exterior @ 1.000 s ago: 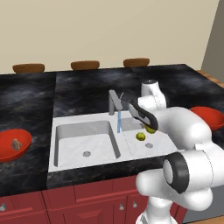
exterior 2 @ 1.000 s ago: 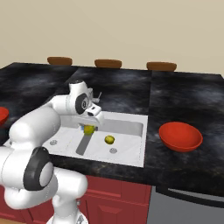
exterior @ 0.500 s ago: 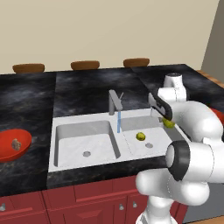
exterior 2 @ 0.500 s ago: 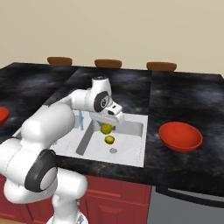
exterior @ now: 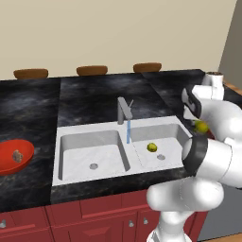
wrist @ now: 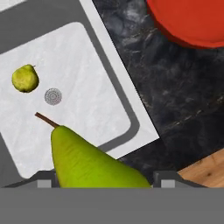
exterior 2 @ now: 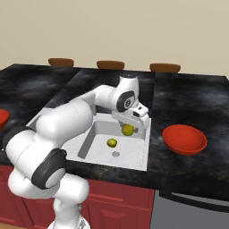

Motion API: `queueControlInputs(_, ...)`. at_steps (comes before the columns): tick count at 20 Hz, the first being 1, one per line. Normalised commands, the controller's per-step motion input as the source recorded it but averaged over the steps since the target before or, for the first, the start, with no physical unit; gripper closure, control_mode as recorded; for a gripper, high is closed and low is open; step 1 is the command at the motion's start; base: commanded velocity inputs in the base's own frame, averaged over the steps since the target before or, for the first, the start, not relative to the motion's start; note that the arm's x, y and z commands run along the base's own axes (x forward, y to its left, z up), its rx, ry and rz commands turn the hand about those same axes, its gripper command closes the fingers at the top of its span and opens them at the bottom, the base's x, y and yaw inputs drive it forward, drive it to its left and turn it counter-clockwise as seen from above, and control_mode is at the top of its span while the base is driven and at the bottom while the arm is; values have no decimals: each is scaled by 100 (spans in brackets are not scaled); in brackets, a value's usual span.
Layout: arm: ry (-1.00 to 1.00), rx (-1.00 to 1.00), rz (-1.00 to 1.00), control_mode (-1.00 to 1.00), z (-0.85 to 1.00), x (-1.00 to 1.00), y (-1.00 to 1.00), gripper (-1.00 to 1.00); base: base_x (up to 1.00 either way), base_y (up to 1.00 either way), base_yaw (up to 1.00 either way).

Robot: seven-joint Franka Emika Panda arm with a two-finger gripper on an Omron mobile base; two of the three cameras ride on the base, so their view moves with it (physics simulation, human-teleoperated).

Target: Pick the pears from the sink and place them in one bowl. Place the mushroom in the other bowl. Then turn off the sink faucet.

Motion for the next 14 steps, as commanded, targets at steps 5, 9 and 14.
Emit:
queueControlInputs(5, 2, 4, -6, -100, 20, 2, -72, 100, 0, 0, 0)
queueControlInputs(9, 3, 3, -5, -100, 9, 7, -68, 100, 0, 0, 0)
queueControlInputs(14, 1, 2, -5, -100, 6, 7, -66, 100, 0, 0, 0)
